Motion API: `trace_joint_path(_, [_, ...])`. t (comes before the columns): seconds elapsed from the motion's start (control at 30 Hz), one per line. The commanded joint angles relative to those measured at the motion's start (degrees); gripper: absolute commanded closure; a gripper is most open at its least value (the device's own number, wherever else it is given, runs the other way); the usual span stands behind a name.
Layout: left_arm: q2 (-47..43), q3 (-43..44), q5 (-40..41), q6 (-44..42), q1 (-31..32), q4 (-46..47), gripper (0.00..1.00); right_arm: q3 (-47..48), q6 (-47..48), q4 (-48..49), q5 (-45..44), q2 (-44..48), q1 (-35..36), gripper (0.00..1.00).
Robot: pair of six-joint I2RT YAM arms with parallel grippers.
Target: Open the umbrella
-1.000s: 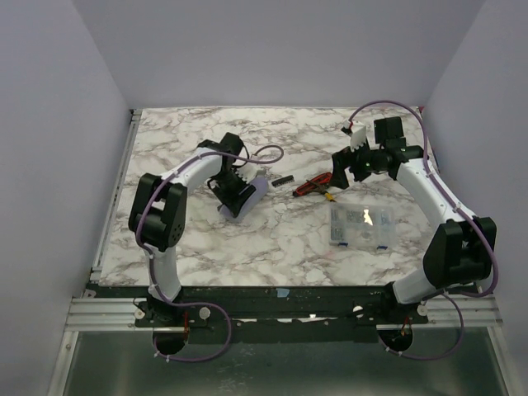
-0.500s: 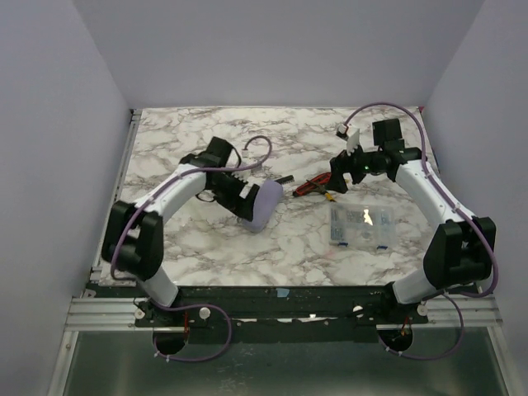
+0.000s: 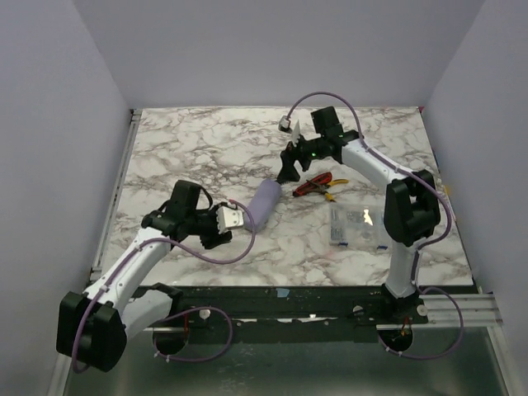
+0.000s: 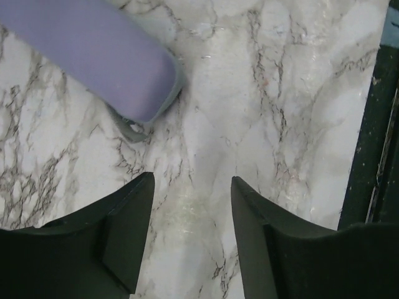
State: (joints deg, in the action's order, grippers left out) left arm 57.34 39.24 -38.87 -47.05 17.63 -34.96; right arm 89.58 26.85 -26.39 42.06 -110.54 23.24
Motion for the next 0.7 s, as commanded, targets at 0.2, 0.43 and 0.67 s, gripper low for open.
trace_joint_path(0.2, [15.46, 4.06, 9.1, -12.08, 8.4, 3.29, 0.58, 4.87, -6.32, 1.68, -4.59, -10.38, 3.37, 0.1])
trace_joint_path(0.43, [24.17, 7.98, 10.19, -14.99, 8.56, 5.72, 0.62, 5.18, -3.17, 1.08, -3.13, -13.92, 3.39, 0.14])
trace_joint_path(0.67, [30.29, 13.49, 10.71, -15.85, 6.93, 5.51, 0.65, 2.6, 3.19, 0.55, -1.21, -14.57, 3.38, 0.34])
